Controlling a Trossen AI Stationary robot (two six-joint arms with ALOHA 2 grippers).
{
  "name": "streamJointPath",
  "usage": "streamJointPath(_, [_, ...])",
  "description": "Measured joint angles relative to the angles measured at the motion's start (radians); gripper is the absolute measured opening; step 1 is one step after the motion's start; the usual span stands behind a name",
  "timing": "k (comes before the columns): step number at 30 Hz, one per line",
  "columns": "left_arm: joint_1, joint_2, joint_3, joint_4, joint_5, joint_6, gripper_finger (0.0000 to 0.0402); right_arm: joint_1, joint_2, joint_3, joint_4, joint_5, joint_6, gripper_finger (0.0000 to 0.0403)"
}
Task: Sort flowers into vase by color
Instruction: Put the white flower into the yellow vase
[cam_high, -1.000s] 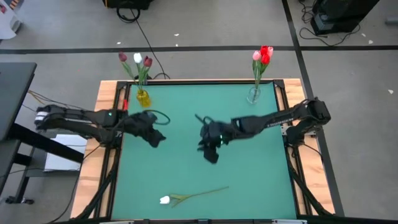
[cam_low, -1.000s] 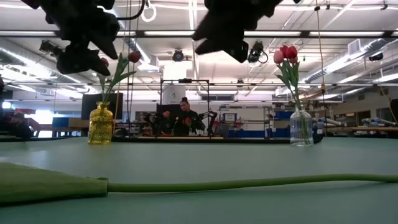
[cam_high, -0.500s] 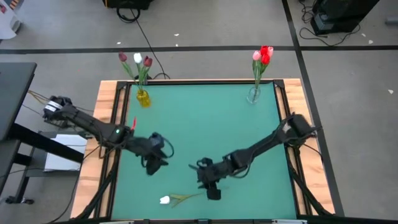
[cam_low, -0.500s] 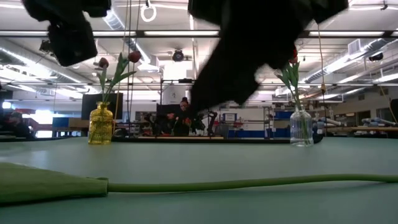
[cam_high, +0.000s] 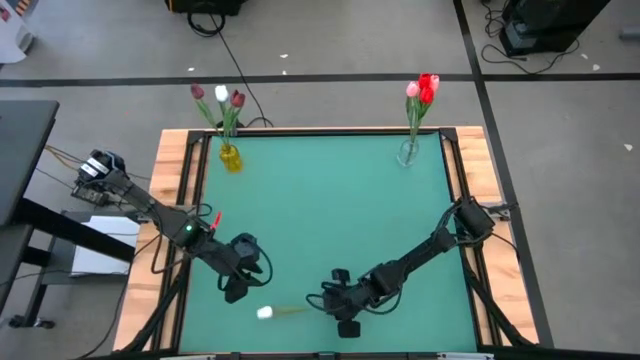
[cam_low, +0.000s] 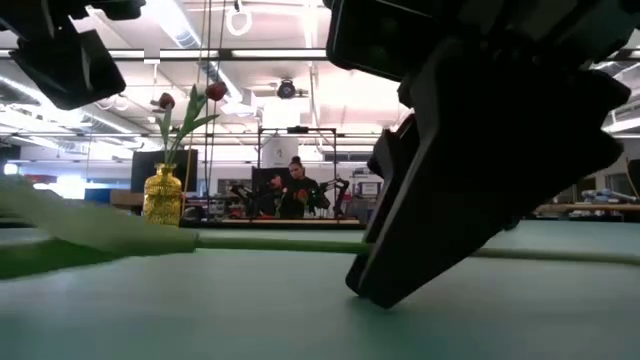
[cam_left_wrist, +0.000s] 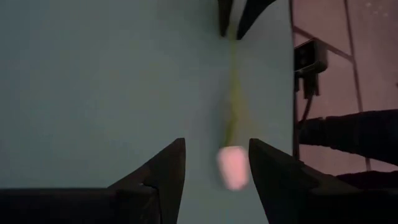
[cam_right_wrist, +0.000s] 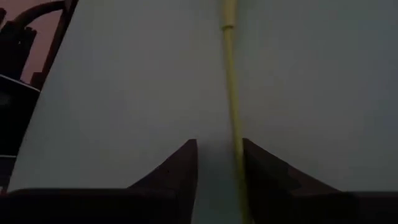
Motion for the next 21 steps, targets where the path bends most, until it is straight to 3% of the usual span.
streamJointPath(8, [0.001,0.006,0.0,0.006,-0.008,-0.017,0.0181,-0.002,0.0,0.0,-0.008,0.035,-0.006,0.0091])
streamJointPath(13, [0.001,0.005,0.0,0.006,-0.008,-0.023,0.0181,-0.016,0.0,0.0,-0.024,0.044,0.058,0.0021])
streamJointPath(16, [0.001,0.005,0.0,0.012,-0.008,-0.047,0.0181,-0.021,-0.002,-0.002,-0.019,0.058,0.135,0.0012])
streamJointPath(18, [0.001,0.005,0.0,0.019,-0.008,-0.057,0.0181,-0.022,-0.008,-0.004,-0.011,0.102,0.189,0.0008])
streamJointPath(21, [0.005,-0.004,0.0,0.04,-0.012,-0.095,0.0181,-0.027,-0.025,-0.008,-0.029,0.269,0.306,0.0006])
